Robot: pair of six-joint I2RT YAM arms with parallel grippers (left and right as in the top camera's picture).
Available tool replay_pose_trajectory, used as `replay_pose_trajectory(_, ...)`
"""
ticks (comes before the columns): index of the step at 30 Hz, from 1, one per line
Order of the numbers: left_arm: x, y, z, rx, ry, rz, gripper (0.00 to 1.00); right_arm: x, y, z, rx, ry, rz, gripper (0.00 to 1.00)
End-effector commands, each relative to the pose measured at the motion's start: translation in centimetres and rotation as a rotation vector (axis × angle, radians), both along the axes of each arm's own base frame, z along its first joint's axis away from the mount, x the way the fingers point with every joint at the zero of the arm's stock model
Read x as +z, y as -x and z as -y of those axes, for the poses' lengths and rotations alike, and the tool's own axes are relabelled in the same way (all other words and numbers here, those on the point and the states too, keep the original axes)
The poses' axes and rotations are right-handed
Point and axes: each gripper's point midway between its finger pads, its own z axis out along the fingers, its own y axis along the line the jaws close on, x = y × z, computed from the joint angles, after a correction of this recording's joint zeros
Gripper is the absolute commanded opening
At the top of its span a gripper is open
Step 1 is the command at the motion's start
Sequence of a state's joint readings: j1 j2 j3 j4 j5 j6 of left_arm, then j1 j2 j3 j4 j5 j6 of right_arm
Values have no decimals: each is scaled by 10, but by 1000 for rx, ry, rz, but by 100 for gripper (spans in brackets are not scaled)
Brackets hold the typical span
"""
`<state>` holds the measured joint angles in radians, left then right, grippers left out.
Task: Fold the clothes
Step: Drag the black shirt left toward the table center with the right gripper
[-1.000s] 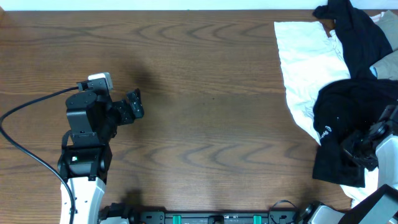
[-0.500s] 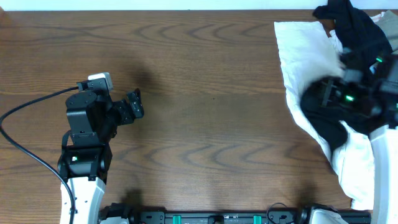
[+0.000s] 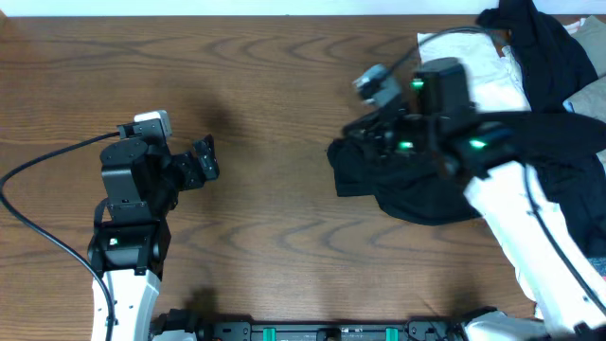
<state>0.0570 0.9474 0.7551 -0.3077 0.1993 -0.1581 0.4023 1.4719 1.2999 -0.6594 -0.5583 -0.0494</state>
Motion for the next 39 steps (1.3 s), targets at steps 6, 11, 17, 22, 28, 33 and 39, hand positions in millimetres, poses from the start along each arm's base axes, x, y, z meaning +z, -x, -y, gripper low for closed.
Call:
replay_pose_trajectory(6,11,-3,0,1,4,24,98,-33,-22,12,-94,147,-4,17)
replay_pose_trajectory(11,10,-3,0,1,4,23,98,-51,-23,42,-163,280,-30,50)
replay_pose_trajectory(17,5,-4,0,2,5,6,98,-85,-17,42,-118,368,-89,67)
replay_pose_trajectory(22,-1,-6,0,2,6,-13,98,-127,-25,48,-131,462,-156,71)
replay_pose_trajectory(28,-2,-7,0,2,6,-18,98,-170,-31,42,-110,484,-223,59)
replay_pose_trajectory(33,-3,-7,0,2,6,-21,98,-160,-40,14,-59,368,-181,1)
replay_pose_trajectory(39,-3,-7,0,2,6,-21,98,-36,-86,-21,-60,155,86,1)
